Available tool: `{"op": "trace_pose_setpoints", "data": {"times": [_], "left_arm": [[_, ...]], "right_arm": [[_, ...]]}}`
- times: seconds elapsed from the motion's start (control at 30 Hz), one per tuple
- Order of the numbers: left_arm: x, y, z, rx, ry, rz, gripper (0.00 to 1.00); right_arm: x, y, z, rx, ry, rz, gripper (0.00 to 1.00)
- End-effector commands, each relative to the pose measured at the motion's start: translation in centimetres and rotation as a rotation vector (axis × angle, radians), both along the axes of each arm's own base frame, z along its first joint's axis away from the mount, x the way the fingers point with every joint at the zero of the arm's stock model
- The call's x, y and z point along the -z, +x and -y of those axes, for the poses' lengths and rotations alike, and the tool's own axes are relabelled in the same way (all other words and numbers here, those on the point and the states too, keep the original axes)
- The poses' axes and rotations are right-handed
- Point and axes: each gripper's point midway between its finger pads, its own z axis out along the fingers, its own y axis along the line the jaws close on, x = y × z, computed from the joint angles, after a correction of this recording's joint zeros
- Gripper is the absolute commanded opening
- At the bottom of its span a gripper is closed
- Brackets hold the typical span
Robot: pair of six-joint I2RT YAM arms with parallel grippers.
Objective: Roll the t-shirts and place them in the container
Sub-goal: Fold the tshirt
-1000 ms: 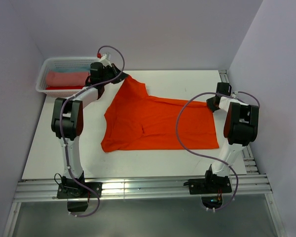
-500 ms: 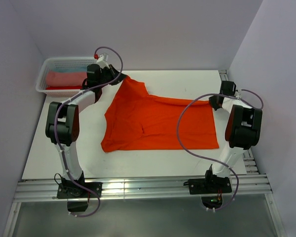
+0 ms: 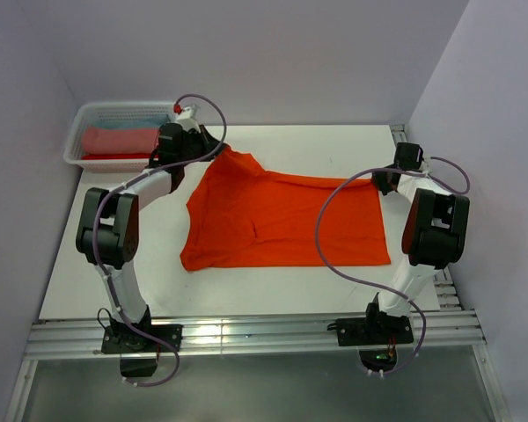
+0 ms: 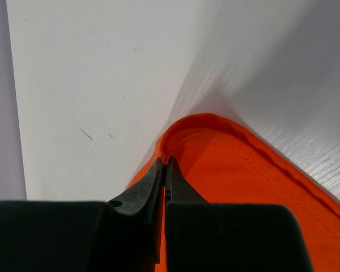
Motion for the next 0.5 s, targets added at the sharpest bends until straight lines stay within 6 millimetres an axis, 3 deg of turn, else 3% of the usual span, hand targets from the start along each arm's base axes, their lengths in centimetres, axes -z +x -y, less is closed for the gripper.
{"op": "trace_pose_setpoints", "data": {"times": [0.0, 0.47], "left_arm": [[-3.1, -0.7, 0.7, -0.007, 0.054, 0.131, 0.00], [-1.2, -2.6, 0.4, -0.053, 0.102, 0.168, 0.00]], "right_arm": [[-2.2, 0.0, 0.1, -0.010, -0.003, 0.055, 0.00], [-1.9, -0.8, -0.6, -0.035, 0.022, 0.050, 0.00]]}}
